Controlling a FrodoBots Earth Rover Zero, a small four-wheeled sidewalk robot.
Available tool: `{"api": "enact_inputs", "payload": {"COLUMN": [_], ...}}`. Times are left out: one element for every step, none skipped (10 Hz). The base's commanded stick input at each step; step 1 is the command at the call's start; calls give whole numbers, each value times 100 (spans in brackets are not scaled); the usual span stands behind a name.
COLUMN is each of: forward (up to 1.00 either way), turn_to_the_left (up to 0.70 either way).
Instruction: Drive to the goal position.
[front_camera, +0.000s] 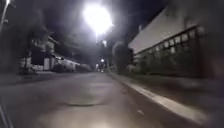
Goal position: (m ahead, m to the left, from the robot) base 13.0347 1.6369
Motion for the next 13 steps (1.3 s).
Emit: {"api": "enact_inputs", "payload": {"forward": [70, 70, 70, 70, 70, 70, 70, 70, 70, 70, 70, 70, 70], "turn_to_the_left": [-18, -35, -35, -35, -35, -35, -29, -20, -11, -2, 0, 0, 0]}}
